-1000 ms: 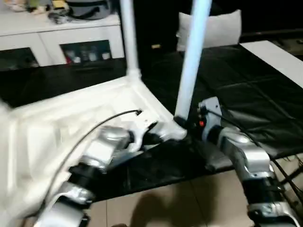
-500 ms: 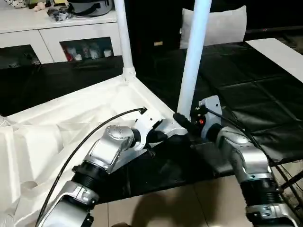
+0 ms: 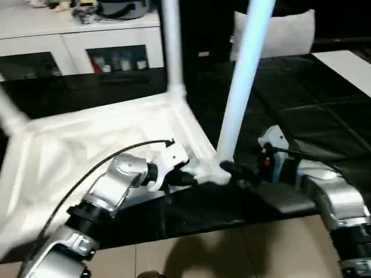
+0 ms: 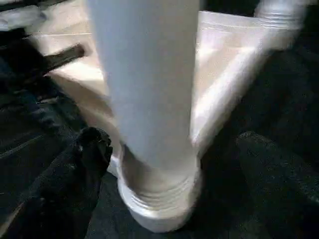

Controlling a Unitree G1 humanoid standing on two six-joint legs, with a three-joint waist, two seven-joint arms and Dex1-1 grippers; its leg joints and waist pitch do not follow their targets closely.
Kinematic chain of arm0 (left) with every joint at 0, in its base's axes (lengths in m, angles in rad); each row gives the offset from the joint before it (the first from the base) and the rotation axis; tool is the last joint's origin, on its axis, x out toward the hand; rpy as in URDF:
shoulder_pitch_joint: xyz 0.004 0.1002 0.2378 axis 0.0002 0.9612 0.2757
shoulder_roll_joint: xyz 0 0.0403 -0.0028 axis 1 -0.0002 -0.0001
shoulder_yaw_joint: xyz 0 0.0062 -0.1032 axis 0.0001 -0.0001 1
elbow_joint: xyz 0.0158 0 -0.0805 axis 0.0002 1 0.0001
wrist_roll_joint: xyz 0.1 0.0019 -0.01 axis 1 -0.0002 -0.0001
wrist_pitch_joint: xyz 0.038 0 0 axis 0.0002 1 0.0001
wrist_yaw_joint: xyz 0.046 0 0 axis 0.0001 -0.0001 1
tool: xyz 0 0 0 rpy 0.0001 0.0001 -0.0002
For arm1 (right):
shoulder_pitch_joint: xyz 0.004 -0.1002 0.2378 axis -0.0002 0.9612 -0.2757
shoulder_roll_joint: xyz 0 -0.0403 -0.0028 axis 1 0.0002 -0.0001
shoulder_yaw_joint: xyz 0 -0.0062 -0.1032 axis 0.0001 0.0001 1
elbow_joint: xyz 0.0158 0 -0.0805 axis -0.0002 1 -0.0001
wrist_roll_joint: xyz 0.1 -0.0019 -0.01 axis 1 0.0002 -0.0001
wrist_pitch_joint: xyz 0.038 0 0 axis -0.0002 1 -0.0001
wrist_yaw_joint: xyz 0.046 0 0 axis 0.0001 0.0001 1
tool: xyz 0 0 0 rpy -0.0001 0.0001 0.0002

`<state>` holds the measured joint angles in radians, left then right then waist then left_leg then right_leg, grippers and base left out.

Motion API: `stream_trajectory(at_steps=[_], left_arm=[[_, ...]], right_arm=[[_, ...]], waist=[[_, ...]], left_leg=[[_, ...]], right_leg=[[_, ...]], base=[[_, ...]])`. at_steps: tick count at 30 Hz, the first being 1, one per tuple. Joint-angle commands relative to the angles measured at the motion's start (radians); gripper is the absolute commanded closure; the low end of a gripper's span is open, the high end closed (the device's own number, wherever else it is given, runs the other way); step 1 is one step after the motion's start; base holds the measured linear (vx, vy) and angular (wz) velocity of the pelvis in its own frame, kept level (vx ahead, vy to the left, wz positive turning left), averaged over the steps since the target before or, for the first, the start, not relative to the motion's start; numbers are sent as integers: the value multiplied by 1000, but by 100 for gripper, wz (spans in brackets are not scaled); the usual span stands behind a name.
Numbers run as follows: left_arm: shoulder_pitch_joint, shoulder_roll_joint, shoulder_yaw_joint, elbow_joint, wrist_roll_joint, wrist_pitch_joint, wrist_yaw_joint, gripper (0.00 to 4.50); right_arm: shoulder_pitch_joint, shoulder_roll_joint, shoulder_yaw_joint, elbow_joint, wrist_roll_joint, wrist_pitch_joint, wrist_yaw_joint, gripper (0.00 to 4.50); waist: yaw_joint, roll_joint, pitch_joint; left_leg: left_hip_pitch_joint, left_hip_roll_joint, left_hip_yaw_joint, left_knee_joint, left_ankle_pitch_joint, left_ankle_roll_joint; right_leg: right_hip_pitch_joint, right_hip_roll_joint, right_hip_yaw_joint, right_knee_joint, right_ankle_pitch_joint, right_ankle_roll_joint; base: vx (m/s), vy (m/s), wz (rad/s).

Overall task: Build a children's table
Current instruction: Rotate leg to tighten

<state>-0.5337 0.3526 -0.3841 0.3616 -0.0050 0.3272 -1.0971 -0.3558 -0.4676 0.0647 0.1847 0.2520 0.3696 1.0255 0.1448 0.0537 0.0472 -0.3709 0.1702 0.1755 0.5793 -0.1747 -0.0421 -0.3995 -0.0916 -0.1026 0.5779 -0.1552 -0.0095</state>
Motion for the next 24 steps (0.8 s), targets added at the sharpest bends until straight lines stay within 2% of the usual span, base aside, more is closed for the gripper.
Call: stream_trajectory(at_steps=[1,2,3,4,6,9,10,11,14,16,19,21,24], left_arm=[[5,22,-56,-7,14,-25,-76,450],[4,33,-65,-4,18,-36,-94,450],[4,33,-65,-4,18,-36,-94,450],[3,38,-68,-1,21,-42,-101,450],[5,66,-90,-11,17,-60,-155,450],[8,75,-94,-20,9,-63,-186,450],[9,78,-95,-25,4,-62,-200,450],[9,78,-95,-25,4,-63,-201,450],[7,80,-98,-22,3,-67,-212,450],[5,78,-96,-19,1,-70,-213,450],[4,76,-96,-17,-2,-72,-216,450],[5,74,-95,-16,-2,-70,-218,450],[6,68,-90,-16,-6,-65,-222,450]], right_arm=[[-7,-26,25,-20,28,2,88,59],[-10,-39,36,-20,31,7,118,62],[-10,-39,36,-20,31,7,118,62],[-11,-44,42,-20,31,8,129,71],[-17,-50,59,-24,50,10,166,96],[-21,-53,70,-23,58,13,197,111],[-24,-53,77,-23,64,23,218,122],[-24,-53,78,-23,65,23,219,143],[-26,-58,89,-21,72,35,243,146],[-25,-58,92,-23,75,40,252,185],[-22,-60,98,-25,80,42,259,194],[-19,-60,102,-27,82,47,264,223],[-14,-60,104,-30,87,53,270,240]], waist=[[2,-13,-63],[3,-19,-63],[5,-15,-63],[5,-15,-64],[7,-20,-64],[7,-19,-64],[7,-23,-64],[10,-19,-64],[12,-19,-64],[15,-20,-65],[19,-20,-67],[21,-20,-66],[21,-19,-66]], left_leg=[[15,65,-22,-67,-268,50],[15,65,-21,-68,-267,52],[14,66,-22,-68,-262,50],[13,66,-22,-68,-261,49],[12,64,-23,-67,-255,48],[12,64,-21,-66,-251,50],[13,64,-20,-66,-251,50],[14,65,-21,-66,-252,50],[15,67,-22,-67,-258,43],[15,67,-22,-67,-251,41],[14,66,-20,-64,-239,43],[14,65,-20,-65,-240,43],[14,65,-21,-65,-243,41]], right_leg=[[46,-74,54,-75,-375,-158],[46,-74,54,-75,-374,-159],[46,-75,55,-72,-368,-163],[46,-75,55,-71,-364,-165],[48,-78,55,-69,-363,-170],[46,-77,56,-71,-372,-169],[46,-76,56,-72,-376,-168],[45,-77,56,-71,-384,-169],[44,-77,56,-70,-384,-169],[46,-77,56,-68,-373,-171],[46,-77,57,-67,-356,-174],[45,-77,57,-67,-363,-173],[46,-77,56,-68,-372,-170]], base=[[0,0,0],[0,0,0],[0,0,0],[0,0,0],[0,0,0],[0,0,0],[0,0,0],[0,0,0],[0,0,0],[0,0,0],[0,0,0],[0,0,0],[0,0,0]])
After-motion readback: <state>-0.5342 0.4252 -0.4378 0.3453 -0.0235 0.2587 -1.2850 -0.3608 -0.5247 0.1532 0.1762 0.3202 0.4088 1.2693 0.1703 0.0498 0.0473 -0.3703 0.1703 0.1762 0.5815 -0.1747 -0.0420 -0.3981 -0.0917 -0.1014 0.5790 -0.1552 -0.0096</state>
